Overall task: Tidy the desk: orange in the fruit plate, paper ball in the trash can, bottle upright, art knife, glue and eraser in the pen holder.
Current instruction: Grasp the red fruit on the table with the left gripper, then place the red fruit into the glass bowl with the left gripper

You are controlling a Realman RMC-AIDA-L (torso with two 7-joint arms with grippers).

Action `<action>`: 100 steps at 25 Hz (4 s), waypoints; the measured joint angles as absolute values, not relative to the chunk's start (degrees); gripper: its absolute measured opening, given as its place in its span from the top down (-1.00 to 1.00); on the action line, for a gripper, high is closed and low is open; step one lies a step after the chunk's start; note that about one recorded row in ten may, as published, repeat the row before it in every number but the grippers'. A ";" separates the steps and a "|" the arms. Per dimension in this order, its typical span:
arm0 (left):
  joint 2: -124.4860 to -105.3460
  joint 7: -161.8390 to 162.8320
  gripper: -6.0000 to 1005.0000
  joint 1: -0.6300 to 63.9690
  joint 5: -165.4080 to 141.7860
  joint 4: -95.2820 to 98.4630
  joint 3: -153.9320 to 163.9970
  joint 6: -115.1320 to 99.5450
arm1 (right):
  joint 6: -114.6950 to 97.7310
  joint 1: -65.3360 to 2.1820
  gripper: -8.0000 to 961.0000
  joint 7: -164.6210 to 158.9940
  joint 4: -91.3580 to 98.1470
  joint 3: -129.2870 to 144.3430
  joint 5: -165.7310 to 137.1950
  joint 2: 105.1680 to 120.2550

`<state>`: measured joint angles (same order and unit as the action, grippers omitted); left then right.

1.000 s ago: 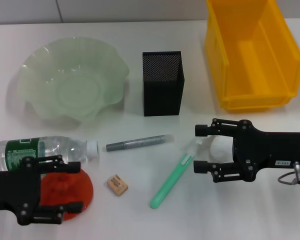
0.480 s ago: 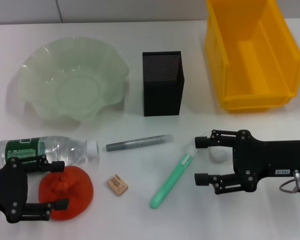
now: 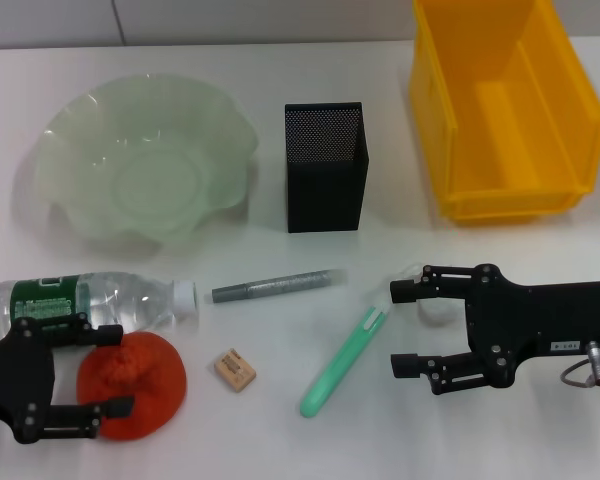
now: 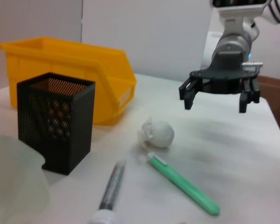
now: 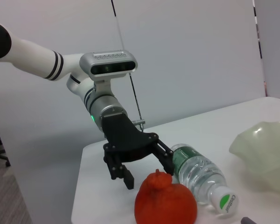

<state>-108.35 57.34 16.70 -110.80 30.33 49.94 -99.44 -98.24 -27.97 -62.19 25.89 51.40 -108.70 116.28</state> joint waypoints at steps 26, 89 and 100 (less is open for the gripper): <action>-110.14 56.18 0.10 16.66 -111.81 31.70 50.13 -96.09 | -98.70 -27.81 -0.65 -63.20 25.93 50.92 -108.72 115.90; -118.33 56.20 -0.15 31.36 -103.14 21.36 20.83 -75.21 | -97.21 -24.65 -0.61 -62.64 26.45 45.65 -108.16 115.11; -117.76 64.34 -0.65 25.37 -103.54 32.94 37.70 -96.78 | -97.21 -25.70 -0.60 -62.76 26.45 44.83 -108.00 114.90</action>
